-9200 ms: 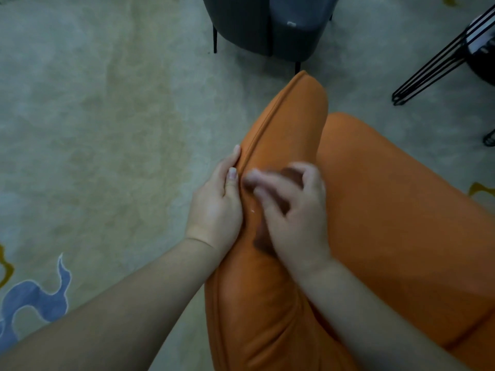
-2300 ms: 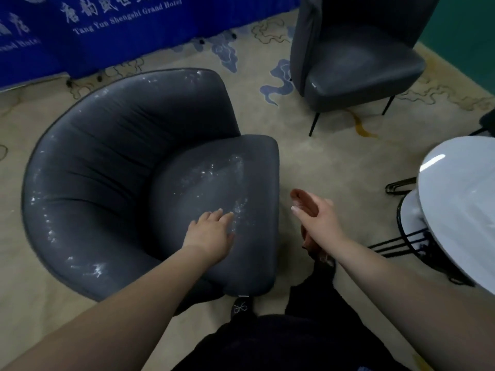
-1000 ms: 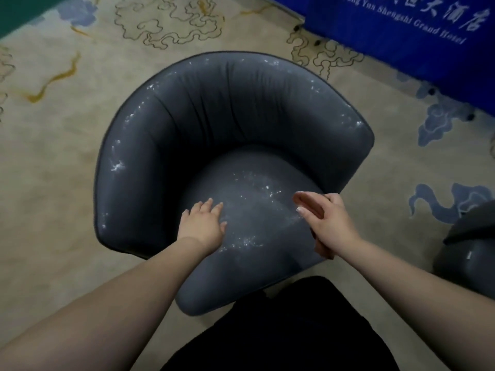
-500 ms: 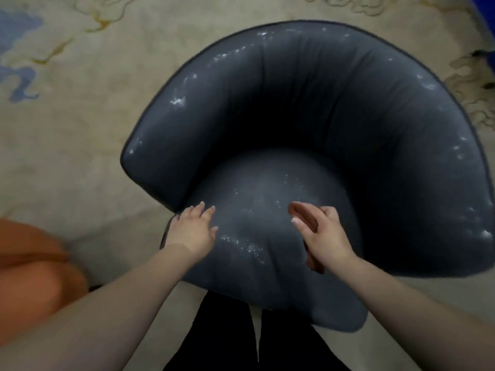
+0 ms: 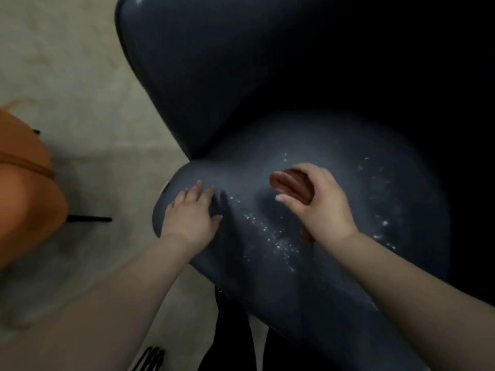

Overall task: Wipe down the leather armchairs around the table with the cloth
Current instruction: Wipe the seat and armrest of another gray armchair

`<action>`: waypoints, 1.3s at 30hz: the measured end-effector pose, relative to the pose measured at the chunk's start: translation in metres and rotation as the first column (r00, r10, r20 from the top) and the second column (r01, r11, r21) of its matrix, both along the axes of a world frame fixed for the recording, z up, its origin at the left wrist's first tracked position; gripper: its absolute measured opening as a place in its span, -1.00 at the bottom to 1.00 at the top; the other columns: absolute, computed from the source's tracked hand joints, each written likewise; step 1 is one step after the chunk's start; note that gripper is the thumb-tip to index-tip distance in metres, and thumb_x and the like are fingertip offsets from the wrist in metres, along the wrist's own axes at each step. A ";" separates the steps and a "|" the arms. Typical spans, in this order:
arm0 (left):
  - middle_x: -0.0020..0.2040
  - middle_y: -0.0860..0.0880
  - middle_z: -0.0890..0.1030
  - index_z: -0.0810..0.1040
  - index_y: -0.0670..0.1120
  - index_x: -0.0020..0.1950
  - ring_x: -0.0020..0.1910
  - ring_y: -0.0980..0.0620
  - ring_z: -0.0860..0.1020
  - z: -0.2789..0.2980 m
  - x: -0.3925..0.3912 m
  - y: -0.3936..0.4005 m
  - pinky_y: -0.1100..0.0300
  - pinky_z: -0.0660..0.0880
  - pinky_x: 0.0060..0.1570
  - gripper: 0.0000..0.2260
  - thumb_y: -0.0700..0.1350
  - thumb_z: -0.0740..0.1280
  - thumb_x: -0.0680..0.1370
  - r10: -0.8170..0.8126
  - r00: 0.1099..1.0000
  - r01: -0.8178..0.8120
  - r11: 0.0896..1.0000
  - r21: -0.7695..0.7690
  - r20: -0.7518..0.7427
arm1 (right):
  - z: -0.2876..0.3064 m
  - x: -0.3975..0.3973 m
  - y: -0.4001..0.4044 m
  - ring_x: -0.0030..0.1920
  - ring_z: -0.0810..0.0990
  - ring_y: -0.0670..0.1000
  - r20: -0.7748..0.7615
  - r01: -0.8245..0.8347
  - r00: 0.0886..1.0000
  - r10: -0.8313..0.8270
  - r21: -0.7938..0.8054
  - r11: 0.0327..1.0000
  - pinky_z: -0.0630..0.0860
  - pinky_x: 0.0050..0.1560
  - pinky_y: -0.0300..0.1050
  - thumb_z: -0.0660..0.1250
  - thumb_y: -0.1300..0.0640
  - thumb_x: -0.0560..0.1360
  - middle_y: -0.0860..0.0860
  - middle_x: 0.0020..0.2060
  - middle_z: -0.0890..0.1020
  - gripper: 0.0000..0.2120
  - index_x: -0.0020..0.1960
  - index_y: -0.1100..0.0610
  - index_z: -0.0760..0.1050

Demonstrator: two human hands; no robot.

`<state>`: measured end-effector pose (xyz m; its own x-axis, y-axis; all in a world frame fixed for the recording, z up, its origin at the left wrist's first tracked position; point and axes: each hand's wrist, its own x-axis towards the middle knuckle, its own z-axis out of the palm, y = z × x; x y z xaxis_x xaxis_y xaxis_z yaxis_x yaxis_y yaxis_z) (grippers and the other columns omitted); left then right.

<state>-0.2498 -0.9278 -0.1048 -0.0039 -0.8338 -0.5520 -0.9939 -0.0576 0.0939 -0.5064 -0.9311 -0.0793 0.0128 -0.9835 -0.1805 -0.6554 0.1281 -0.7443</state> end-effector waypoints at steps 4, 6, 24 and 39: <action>0.58 0.01 -0.02 0.01 0.13 0.55 0.52 -0.13 0.05 -0.039 0.024 0.000 -0.09 0.14 0.45 -0.28 0.32 0.21 0.49 0.043 0.999 -0.044 0.996 -0.075 -0.016 | -0.044 0.044 -0.032 0.21 0.44 0.06 -0.134 -0.142 0.983 0.125 -0.126 0.982 0.40 0.24 -0.02 0.48 -0.11 0.40 -0.01 0.19 0.49 -0.49 0.31 -0.03 0.49; 0.58 0.04 -0.09 -0.08 0.17 0.55 0.53 -0.11 0.01 -0.056 0.030 0.005 -0.10 0.13 0.45 -0.25 0.36 0.17 0.48 0.048 0.999 -0.049 0.995 -0.086 -0.017 | -0.067 0.063 -0.042 0.29 0.39 0.09 -0.268 -0.255 0.940 0.212 -0.138 0.957 0.32 0.30 0.06 0.40 -0.16 0.45 0.00 0.31 0.44 -0.48 0.37 -0.09 0.45; 0.55 0.14 -0.28 -0.25 0.26 0.51 0.53 -0.01 -0.21 -0.084 0.031 0.027 -0.09 -0.13 0.46 -0.29 0.38 -0.03 0.45 0.097 0.985 -0.125 0.972 -0.200 -0.146 | -0.106 0.089 -0.051 0.10 0.52 0.12 -0.409 -0.535 0.811 0.417 -0.231 0.813 0.39 0.16 0.03 0.33 -0.08 0.53 -0.04 0.34 0.51 -0.64 0.30 -0.05 0.55; 0.58 0.08 -0.04 0.07 0.03 0.57 0.54 0.04 -0.06 -0.072 0.052 0.035 0.09 -0.02 0.49 -0.16 0.26 0.37 0.40 0.141 0.939 -0.215 0.952 -0.219 -0.312 | -0.105 0.059 -0.010 0.04 0.49 0.14 -0.403 -0.626 0.765 0.503 -0.281 0.727 0.45 0.03 0.14 0.34 -0.06 0.49 0.03 0.20 0.58 -0.65 0.25 -0.03 0.59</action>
